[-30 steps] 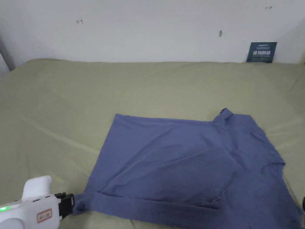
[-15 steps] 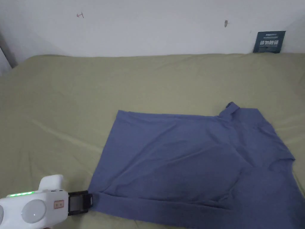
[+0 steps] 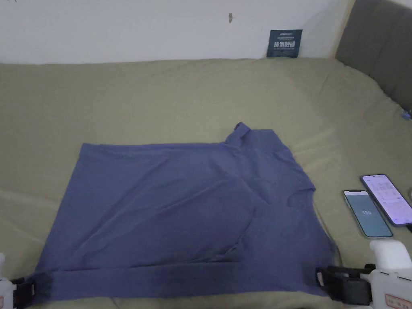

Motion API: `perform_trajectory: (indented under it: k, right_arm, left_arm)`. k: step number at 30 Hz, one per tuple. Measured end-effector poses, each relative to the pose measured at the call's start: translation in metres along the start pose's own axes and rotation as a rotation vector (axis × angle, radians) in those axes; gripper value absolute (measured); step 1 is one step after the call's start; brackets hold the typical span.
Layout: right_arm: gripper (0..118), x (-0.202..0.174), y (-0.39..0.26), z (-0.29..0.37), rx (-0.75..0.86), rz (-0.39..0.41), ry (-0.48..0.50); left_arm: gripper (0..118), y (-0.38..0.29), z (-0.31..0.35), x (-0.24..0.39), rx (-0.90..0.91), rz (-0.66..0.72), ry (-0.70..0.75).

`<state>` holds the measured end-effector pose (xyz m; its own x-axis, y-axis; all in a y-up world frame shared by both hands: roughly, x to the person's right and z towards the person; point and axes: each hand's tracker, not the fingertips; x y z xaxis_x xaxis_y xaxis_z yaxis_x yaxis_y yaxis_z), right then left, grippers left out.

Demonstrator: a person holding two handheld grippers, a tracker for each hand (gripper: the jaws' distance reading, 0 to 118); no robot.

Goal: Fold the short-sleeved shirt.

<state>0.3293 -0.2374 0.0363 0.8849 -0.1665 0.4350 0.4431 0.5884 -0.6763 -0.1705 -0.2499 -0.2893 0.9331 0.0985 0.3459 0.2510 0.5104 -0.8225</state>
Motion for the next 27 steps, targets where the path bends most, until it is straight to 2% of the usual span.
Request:
perform_trajectory:
  k: [2, 3, 4, 5, 6, 7, 8, 10, 12, 17, 27]
  right_arm:
    - [104, 0.003, -0.005, -0.015, -0.063, 0.023, -0.018]
    - [95, 0.004, -0.007, -0.023, -0.076, 0.04, -0.031]
    - [95, 0.004, -0.009, -0.03, -0.065, 0.042, -0.039]
    - [87, 0.006, -0.01, -0.032, -0.058, 0.042, -0.04]
    - [64, 0.008, -0.01, -0.032, -0.052, 0.045, -0.044]
    - [6, 0.008, -0.009, -0.032, -0.038, 0.04, -0.064]
    - [7, 0.009, -0.01, -0.029, 0.003, 0.03, -0.05]
    - [7, 0.011, -0.007, -0.019, -0.027, 0.013, -0.018]
    - [7, 0.008, -0.006, -0.013, 0.002, 0.034, -0.026]
    - [7, 0.005, 0.011, -0.002, 0.043, 0.024, -0.016]
    - [7, 0.002, 0.115, -0.014, 0.073, 0.095, -0.01]
  left_arm:
    - [2, 0.001, 0.0, -0.002, 0.003, 0.008, 0.003]
    - [2, 0.0, 0.001, -0.002, 0.004, 0.014, 0.002]
    - [2, 0.0, 0.001, -0.001, 0.002, 0.016, 0.001]
    - [2, 0.002, -0.001, -0.004, 0.0, 0.016, 0.003]
    - [2, 0.002, -0.001, -0.004, -0.001, 0.017, 0.007]
    - [2, 0.002, 0.0, -0.004, -0.001, 0.024, 0.008]
    - [2, 0.002, 0.001, -0.004, -0.005, 0.031, -0.004]
    - [2, 0.004, 0.001, -0.005, -0.003, 0.024, 0.0]
    - [2, 0.006, 0.004, -0.006, -0.004, 0.015, -0.001]
    - [2, 0.021, 0.006, -0.015, 0.012, -0.004, -0.019]
    - [2, 0.104, 0.0, 0.0, 0.07, -0.069, -0.047]
